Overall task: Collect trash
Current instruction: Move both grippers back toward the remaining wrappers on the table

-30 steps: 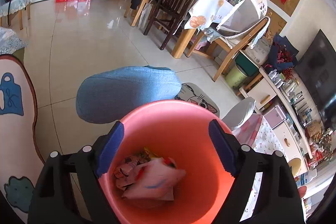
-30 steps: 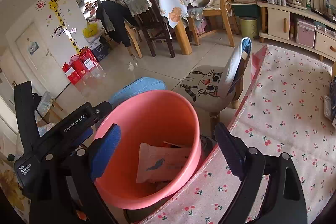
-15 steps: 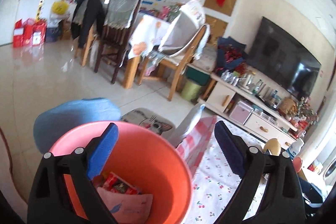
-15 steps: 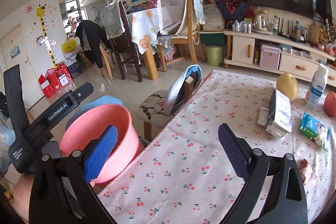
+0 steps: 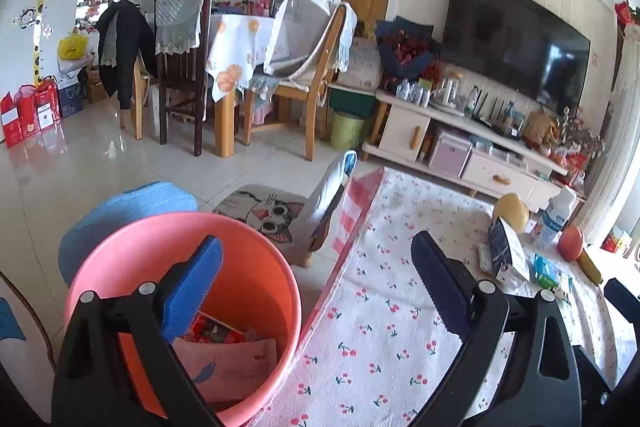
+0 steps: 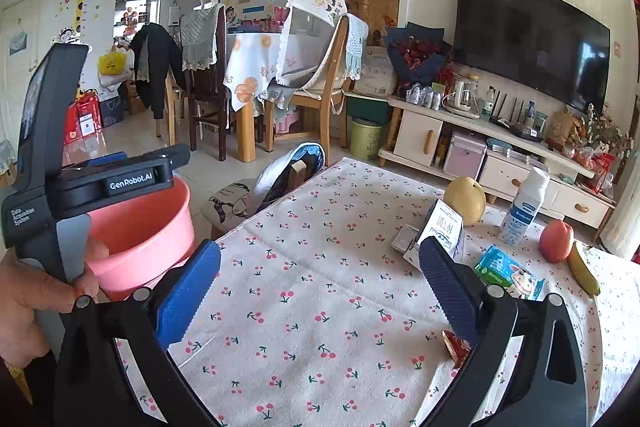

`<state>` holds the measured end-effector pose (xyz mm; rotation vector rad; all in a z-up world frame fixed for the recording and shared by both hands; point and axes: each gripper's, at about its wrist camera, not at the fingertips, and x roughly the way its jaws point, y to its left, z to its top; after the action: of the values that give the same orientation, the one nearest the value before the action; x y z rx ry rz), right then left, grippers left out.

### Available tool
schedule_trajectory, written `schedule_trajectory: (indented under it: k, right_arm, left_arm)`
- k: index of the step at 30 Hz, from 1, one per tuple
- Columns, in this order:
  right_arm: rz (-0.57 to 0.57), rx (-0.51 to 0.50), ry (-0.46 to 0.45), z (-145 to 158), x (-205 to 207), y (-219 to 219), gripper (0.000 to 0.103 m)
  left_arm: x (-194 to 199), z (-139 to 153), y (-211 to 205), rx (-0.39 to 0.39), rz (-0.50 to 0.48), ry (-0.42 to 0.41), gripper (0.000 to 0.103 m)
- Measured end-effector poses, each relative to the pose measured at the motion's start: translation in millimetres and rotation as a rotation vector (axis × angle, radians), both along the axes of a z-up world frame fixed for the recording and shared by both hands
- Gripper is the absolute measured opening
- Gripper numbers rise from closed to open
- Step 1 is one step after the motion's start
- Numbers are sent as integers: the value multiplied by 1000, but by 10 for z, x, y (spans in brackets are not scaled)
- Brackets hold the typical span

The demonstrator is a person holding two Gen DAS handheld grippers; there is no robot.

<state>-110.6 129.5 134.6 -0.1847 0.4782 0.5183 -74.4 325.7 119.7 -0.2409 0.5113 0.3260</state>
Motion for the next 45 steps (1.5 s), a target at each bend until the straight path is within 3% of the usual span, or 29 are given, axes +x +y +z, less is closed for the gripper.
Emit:
schedule_trajectory:
  k: [10,21,30,38,42,45]
  right_arm:
    - [-63,102,111,-159,68,-571,98]
    - [-159,140,144,-252,176,-1191,98]
    - [-283,222,209,-245,395,-1852,98]
    - [-392,303,308,-407,760,-2446,98]
    - [-343,314,388,-537,982,-2479,98]
    - [-280,242,403,-572,1095,-2340,98]
  left_arm:
    - [12,-103,-231,5,-86,24,96]
    - [70,-144,-610,8,-177,4,96]
    - [215,-252,-1122,19,-294,63,96]
    - [564,-385,-1750,80,-447,138,96]
    - [877,-434,-2130,147,-517,180,96]
    - [1171,-458,-2374,194,-552,208,96]
